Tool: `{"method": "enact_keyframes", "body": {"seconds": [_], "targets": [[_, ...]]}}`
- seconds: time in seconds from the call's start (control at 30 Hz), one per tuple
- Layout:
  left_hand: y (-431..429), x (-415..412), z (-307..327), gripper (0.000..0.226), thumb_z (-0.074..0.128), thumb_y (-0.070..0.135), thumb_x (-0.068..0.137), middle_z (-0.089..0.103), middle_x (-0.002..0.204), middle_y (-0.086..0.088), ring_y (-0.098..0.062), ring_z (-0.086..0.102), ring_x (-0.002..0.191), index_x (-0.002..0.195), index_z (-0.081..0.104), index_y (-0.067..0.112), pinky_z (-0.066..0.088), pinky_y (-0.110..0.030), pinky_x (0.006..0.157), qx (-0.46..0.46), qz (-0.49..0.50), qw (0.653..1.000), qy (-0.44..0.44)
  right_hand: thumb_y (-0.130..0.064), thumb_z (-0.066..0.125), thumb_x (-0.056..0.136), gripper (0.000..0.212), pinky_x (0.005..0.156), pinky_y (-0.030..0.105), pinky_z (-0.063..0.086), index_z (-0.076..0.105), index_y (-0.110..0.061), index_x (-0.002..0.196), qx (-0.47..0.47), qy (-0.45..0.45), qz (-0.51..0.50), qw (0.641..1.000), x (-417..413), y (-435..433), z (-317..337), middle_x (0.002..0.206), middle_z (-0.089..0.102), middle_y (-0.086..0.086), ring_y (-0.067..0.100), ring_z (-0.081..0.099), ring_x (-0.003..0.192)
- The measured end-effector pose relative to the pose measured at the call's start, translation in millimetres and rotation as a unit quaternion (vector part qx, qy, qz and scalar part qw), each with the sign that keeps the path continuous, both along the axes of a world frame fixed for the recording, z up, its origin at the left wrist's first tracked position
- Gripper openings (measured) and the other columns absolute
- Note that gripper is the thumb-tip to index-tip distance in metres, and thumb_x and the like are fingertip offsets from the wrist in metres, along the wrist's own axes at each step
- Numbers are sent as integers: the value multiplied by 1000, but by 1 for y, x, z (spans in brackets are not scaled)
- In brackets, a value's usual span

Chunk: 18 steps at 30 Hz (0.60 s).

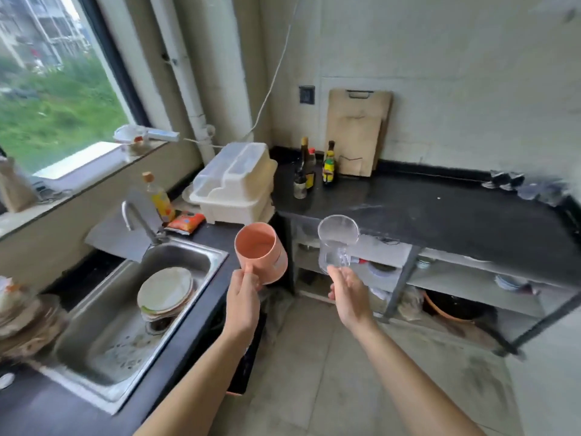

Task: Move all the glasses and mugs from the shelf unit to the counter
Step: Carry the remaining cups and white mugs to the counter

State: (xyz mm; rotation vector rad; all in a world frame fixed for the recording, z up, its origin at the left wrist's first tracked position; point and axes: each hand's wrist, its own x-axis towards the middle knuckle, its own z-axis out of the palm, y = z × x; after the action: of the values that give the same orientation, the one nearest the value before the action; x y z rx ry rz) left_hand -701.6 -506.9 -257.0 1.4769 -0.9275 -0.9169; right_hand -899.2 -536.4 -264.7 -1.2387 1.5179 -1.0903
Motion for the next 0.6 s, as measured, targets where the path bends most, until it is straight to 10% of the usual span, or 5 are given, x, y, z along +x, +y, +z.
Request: {"method": "enact_keyframes", "body": {"seconds": [0.17,0.4,0.6], "targets": [[-80,-91,7,31,44,24,101,45,71,6,-13,38,70,70,45,19,31,-34,65,-17,-78,997,-17,-94,38,68,70,78,42,52,61,-29,86,25,-61,-110,992,-96,-55,1,69,59,-3,18,64,68],[-213,-227,-12,41,46,71,84,63,69,19,-6,54,74,68,63,37,44,-30,75,20,-189,982,-4,-100,33,69,77,65,35,43,53,-26,66,58,-77,-238,966,-219,-132,-20,48,54,-11,16,57,61],[-342,-349,-23,67,50,79,81,71,86,-1,-18,63,85,85,66,14,50,-37,83,44,-301,952,24,-99,30,70,78,68,33,47,57,-26,70,83,-48,-325,941,-323,-218,-19,64,60,-3,14,60,60]]}}
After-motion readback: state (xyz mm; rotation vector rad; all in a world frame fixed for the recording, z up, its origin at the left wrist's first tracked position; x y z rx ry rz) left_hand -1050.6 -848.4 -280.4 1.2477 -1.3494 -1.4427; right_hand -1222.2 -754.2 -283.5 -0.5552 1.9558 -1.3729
